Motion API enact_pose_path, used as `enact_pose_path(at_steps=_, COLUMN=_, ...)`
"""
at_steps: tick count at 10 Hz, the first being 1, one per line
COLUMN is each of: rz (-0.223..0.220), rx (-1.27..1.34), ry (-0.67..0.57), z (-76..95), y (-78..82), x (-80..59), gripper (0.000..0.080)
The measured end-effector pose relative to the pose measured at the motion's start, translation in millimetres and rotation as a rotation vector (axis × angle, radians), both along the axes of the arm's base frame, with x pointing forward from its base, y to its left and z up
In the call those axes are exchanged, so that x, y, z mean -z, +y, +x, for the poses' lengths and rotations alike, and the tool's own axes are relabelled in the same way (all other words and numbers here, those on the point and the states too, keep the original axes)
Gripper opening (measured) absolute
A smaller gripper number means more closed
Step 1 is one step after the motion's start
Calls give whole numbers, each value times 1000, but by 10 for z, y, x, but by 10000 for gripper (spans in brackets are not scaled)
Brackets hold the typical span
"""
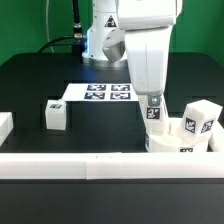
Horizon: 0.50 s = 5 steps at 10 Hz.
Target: Assemble stool
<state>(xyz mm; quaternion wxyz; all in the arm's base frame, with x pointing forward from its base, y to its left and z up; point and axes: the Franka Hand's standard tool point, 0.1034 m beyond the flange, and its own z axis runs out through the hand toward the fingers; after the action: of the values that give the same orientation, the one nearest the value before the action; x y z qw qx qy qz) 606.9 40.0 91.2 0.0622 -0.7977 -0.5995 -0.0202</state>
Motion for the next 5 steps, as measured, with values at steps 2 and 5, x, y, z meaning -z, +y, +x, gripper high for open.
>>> enact_pose_path(at_steps=2, rz=2, rx=267, ry=37, z=-10, y=31, x=7, gripper=338)
enact_pose_path(at_steps=5, rz=-2, rx=588, ry=82, z=-10, y=48, x=12, gripper=338)
